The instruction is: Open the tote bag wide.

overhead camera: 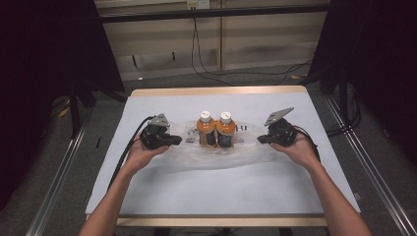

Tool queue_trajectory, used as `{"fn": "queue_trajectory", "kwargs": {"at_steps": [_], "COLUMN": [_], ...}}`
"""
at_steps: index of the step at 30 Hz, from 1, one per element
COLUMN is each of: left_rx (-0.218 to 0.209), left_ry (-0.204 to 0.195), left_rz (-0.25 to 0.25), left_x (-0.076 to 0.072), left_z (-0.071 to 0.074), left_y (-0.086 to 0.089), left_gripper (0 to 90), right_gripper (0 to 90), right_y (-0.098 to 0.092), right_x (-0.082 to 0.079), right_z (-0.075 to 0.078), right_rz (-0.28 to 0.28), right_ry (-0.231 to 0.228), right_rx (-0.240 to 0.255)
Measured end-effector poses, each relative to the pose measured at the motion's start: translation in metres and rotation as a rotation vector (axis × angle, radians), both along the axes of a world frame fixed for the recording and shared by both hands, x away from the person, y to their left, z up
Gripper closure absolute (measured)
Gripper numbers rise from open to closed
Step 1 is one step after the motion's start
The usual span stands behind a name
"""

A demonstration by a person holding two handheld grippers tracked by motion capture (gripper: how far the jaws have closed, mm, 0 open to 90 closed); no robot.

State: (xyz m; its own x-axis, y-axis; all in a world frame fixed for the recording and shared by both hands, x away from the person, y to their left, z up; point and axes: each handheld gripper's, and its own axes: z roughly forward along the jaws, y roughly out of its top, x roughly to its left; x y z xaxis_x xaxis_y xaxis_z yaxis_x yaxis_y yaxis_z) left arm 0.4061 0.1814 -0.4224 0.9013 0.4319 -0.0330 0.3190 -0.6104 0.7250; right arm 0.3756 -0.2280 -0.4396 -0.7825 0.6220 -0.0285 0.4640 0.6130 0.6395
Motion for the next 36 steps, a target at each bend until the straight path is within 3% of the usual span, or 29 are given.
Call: {"fn": "queue_trajectory", "kwargs": {"at_steps": [3, 4, 5, 6, 9, 13, 15, 16, 19, 21, 25, 26, 27, 28, 30, 31, 32, 33, 36], "left_rx": [0.045, 0.089, 0.161, 0.181, 0.319, 0.428, 0.436, 0.432, 0.439, 0.449, 0.506, 0.54, 0.521, 0.539, 0.504, 0.514, 0.498, 0.513, 0.489], "left_ry": [-0.005, -0.014, -0.024, -0.009, -0.001, 0.006, -0.013, -0.004, 0.0, -0.002, -0.022, -0.027, -0.024, -0.012, -0.004, -0.019, -0.001, 0.0, 0.013], "left_rz": [-0.038, -0.044, -0.07, -0.06, -0.073, -0.082, -0.091, -0.082, -0.092, -0.1, -0.12, -0.135, -0.112, -0.13, -0.1, -0.094, -0.095, -0.108, -0.09], "left_x": [0.001, 0.003, 0.007, 0.009, 0.018, 0.023, 0.023, 0.022, 0.021, 0.017, 0.017, 0.02, 0.02, 0.024, 0.025, 0.027, 0.026, 0.028, 0.03], "left_z": [0.003, 0.001, 0.001, -0.004, -0.019, -0.035, -0.034, -0.035, -0.034, -0.034, -0.033, -0.032, -0.033, -0.032, -0.033, -0.033, -0.034, -0.033, -0.033], "left_y": [-0.011, -0.018, -0.022, -0.028, -0.037, -0.04, -0.038, -0.037, -0.034, -0.033, -0.036, -0.037, -0.038, -0.037, -0.037, -0.037, -0.037, -0.037, -0.035], "left_gripper": [86.5, 86.7, 87.4, 87.9, 88.0, 88.2, 89.1, 89.1, 89.7, 89.9, 90.0, 90.0, 90.0, 90.0, 90.0, 90.0, 90.0, 90.0, 90.0], "right_gripper": [90.0, 90.0, 90.0, 90.0, 90.0, 90.0, 90.0, 90.0, 90.0, 90.0, 90.0, 90.0, 90.0, 90.0, 90.0, 90.0, 90.0, 90.0, 90.0], "right_y": [0.009, 0.013, 0.018, 0.021, 0.032, 0.039, 0.038, 0.036, 0.029, 0.019, -0.002, -0.008, -0.013, -0.015, -0.019, -0.019, -0.02, -0.02, -0.023], "right_x": [0.004, 0.006, 0.009, 0.011, 0.019, 0.025, 0.024, 0.023, 0.02, 0.017, 0.012, 0.01, 0.008, 0.006, 0.005, 0.003, 0.003, 0.002, 0.001], "right_z": [0.004, 0.004, 0.004, 0.003, -0.003, -0.015, -0.02, -0.019, -0.018, -0.016, -0.015, -0.014, -0.014, -0.014, -0.014, -0.014, -0.014, -0.013, -0.013], "right_rz": [0.016, 0.03, 0.041, 0.049, 0.055, 0.071, 0.077, 0.08, 0.078, 0.073, 0.051, 0.05, 0.043, 0.036, 0.052, 0.041, 0.055, 0.058, 0.063], "right_ry": [0.005, 0.011, 0.021, 0.03, 0.05, 0.089, 0.106, 0.11, 0.103, 0.127, 0.139, 0.144, 0.16, 0.161, 0.155, 0.157, 0.155, 0.149, 0.147], "right_rx": [-0.005, -0.009, -0.018, -0.032, -0.108, -0.181, -0.256, -0.252, -0.319, -0.348, -0.407, -0.416, -0.423, -0.43, -0.432, -0.429, -0.441, -0.451, -0.457]}}
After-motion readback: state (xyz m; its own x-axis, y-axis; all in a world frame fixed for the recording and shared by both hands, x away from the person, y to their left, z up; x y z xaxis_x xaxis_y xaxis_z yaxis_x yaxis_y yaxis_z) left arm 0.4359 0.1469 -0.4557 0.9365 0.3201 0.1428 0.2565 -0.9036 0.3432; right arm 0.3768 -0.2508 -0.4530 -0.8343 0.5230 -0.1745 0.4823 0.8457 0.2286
